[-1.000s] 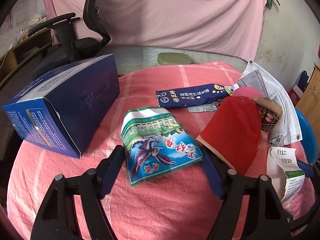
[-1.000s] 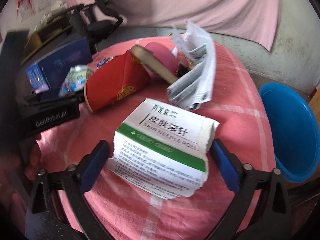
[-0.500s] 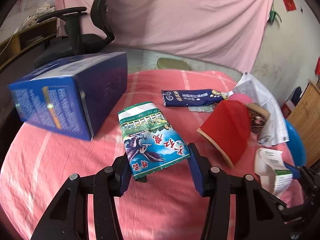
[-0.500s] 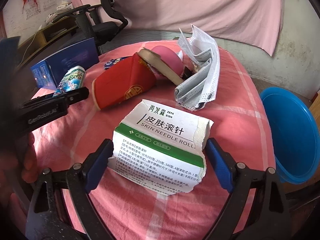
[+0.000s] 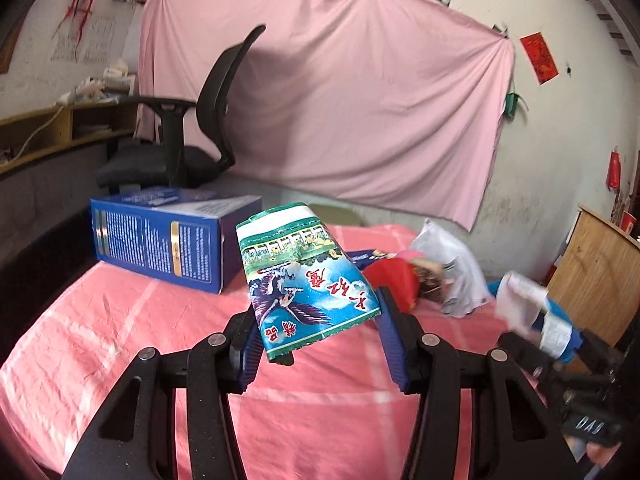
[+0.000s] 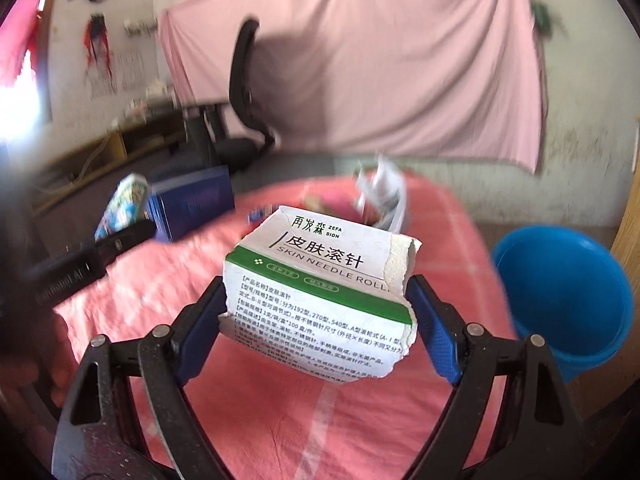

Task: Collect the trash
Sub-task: 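Carry both items to the blue bucket and open both tools to drop them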

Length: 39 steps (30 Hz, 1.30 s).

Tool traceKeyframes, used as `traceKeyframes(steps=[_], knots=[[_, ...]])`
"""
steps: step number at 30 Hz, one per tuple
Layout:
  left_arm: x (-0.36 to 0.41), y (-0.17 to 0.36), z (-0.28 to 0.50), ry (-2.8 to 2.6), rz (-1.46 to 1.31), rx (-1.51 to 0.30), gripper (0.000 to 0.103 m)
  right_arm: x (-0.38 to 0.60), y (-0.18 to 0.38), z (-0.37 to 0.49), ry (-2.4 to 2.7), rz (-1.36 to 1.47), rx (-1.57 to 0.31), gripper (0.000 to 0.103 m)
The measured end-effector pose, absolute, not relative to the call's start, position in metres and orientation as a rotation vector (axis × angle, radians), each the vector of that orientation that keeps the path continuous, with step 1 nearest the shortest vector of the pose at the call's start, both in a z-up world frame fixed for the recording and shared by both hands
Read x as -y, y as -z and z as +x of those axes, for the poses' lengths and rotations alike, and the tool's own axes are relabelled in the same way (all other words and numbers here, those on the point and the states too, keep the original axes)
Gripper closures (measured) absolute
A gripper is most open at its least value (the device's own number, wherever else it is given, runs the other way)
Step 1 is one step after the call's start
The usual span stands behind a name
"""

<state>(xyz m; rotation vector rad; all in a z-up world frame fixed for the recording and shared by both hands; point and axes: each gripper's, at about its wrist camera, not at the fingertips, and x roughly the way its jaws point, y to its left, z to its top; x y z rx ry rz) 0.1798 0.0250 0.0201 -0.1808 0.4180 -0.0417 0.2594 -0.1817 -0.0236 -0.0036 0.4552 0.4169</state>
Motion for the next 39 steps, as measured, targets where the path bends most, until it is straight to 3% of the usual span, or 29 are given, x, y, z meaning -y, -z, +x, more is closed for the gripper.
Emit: traceKeyframes(steps=[7, 14, 19, 28, 39], knots=[[0.012, -0.054, 0.164, 0.073, -0.138, -0.282, 0.057, 0.231, -0.027, 0.240, -0.330, 0.052, -0.188, 0.000], [0.064, -0.097, 0.187, 0.163, -0.112, -0.174, 0.056, 0.278, -0.068, 0.268, -0.229, 0.059, -0.064, 0.000], [0.108, -0.113, 0.221, 0.243, -0.088, -0.163, 0.054, 0.311, -0.068, 0.275, -0.158, 0.062, -0.012, 0.000], [0.201, -0.085, 0.297, 0.377, -0.033, -0.316, 0.054, 0.401, -0.030, 0.291, -0.035, 0.197, -0.143, 0.000], [0.263, -0.028, 0.366, 0.467, -0.015, -0.671, 0.054, 0.458, 0.025, 0.325, 0.032, 0.340, -0.354, 0.000]])
